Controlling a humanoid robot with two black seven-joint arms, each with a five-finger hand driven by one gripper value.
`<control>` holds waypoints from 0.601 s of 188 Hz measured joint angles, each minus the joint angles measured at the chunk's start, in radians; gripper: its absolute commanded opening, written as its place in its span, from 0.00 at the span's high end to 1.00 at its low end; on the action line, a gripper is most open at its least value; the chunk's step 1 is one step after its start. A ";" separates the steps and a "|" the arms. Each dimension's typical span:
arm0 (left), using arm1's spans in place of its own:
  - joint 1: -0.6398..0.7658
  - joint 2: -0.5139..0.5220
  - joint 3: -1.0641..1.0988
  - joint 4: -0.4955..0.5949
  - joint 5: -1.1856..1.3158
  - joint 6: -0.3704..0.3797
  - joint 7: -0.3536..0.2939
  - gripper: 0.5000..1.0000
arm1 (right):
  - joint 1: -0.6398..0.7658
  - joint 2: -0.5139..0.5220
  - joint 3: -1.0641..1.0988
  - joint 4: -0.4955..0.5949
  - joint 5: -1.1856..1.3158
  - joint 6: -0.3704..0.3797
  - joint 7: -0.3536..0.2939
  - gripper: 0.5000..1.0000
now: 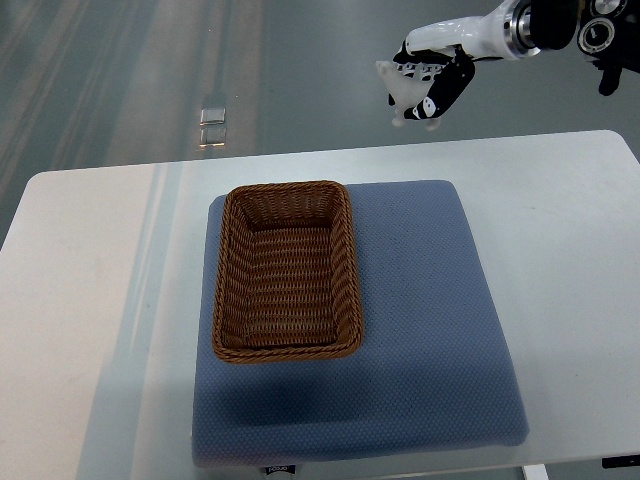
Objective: Place white bear in brown basket with right hand
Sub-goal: 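Lift the bear upward with the right hand, away from the cushion, then carry the bear over the brown wicker basket and lower it inside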
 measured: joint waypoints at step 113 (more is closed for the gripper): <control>0.000 0.000 -0.002 0.010 0.000 0.000 0.000 0.00 | -0.136 0.483 -0.091 -0.151 0.065 -0.261 0.006 1.00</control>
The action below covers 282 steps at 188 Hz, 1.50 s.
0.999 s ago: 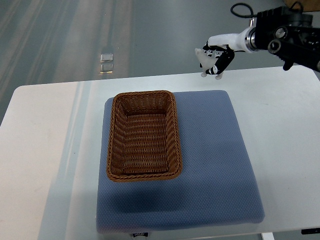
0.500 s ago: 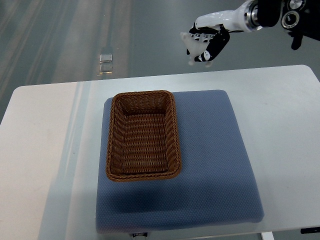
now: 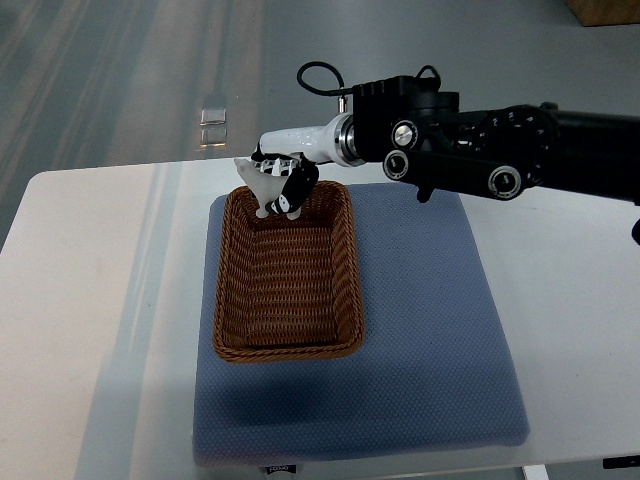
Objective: Place white bear in brown basket with right hand
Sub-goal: 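Carry the bear over the brown wicker basket and lower it inside, then open the right hand to release the bear into the basket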
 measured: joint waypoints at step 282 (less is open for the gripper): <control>0.000 0.000 0.001 0.001 0.000 0.000 0.000 0.00 | -0.186 0.082 -0.036 -0.130 -0.091 -0.051 0.015 0.35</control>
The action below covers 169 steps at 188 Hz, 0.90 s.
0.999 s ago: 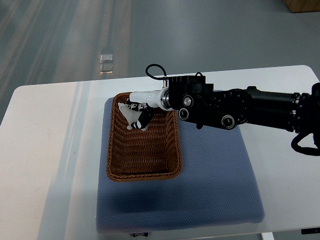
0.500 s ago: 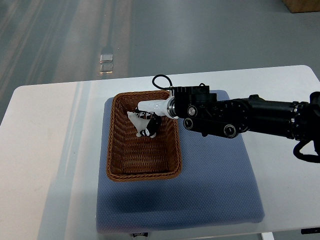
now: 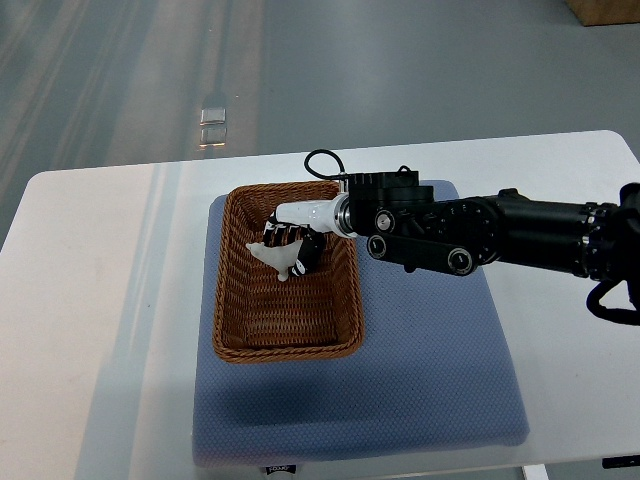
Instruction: Place white bear in brown basket with right hand
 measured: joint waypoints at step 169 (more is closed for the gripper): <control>0.000 0.000 0.000 -0.012 0.000 0.000 0.000 0.00 | -0.358 -0.198 0.960 -0.002 0.026 -0.012 0.117 0.18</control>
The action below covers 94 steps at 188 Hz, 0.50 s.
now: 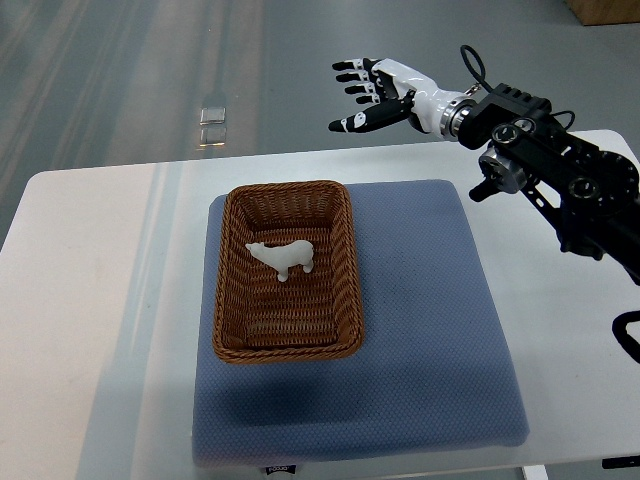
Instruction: Place white bear in brown basket with right hand
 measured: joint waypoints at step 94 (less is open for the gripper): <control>-0.002 0.000 0.001 -0.002 0.002 -0.001 0.000 0.00 | -0.192 0.173 0.401 -0.146 0.572 -0.128 0.129 0.17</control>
